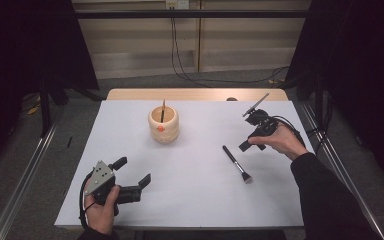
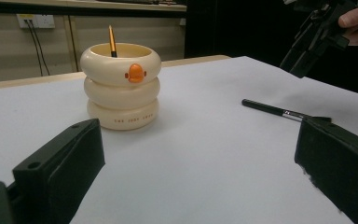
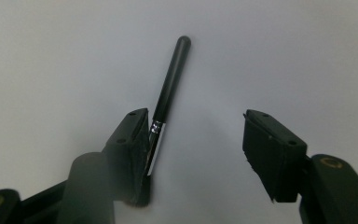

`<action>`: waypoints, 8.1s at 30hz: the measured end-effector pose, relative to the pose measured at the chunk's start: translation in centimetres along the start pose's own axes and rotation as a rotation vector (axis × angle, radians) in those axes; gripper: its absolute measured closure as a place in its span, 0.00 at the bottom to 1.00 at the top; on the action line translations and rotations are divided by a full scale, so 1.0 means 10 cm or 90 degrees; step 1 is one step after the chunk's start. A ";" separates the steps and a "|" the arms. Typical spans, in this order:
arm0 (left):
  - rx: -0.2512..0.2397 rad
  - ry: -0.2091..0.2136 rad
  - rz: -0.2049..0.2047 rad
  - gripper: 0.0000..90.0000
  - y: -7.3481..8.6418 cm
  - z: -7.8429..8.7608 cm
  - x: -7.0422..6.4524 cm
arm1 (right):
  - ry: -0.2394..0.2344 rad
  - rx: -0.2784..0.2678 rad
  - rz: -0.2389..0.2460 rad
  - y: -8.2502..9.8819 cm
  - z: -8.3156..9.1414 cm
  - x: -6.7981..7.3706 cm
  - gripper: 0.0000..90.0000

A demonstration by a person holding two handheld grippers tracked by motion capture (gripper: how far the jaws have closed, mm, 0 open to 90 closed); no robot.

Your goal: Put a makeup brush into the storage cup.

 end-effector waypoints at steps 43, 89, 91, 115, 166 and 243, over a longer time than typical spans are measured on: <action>0.002 0.000 0.000 0.02 0.00 0.01 0.00 | 0.000 0.166 0.023 0.31 -0.54 0.28 0.79; 0.007 0.003 0.003 0.02 0.01 0.00 0.00 | 0.001 0.124 0.025 0.35 -0.47 0.23 0.87; 0.007 0.002 -0.001 0.02 0.01 0.00 0.00 | 0.002 0.108 0.010 0.33 -0.44 0.23 0.87; 0.005 0.007 0.002 0.02 0.00 0.00 0.00 | -0.007 -0.098 -0.006 0.36 -0.15 0.15 0.87; 0.004 0.000 0.003 0.02 0.00 0.02 0.01 | -0.004 -0.540 -0.001 0.35 0.51 0.19 0.87; 0.002 0.016 -0.003 0.02 0.00 0.02 -0.02 | -0.192 -0.525 0.152 0.11 0.33 1.13 0.87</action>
Point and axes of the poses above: each handheld gripper's, and its own axes: z roughly backward along the jaws, y roughly out of its underside, x roughly to its left, the point moved 6 cm from there along -z, roughly forward along the jaws, and after that the axes turned 10 degrees about -x, right-handed, at the moved point
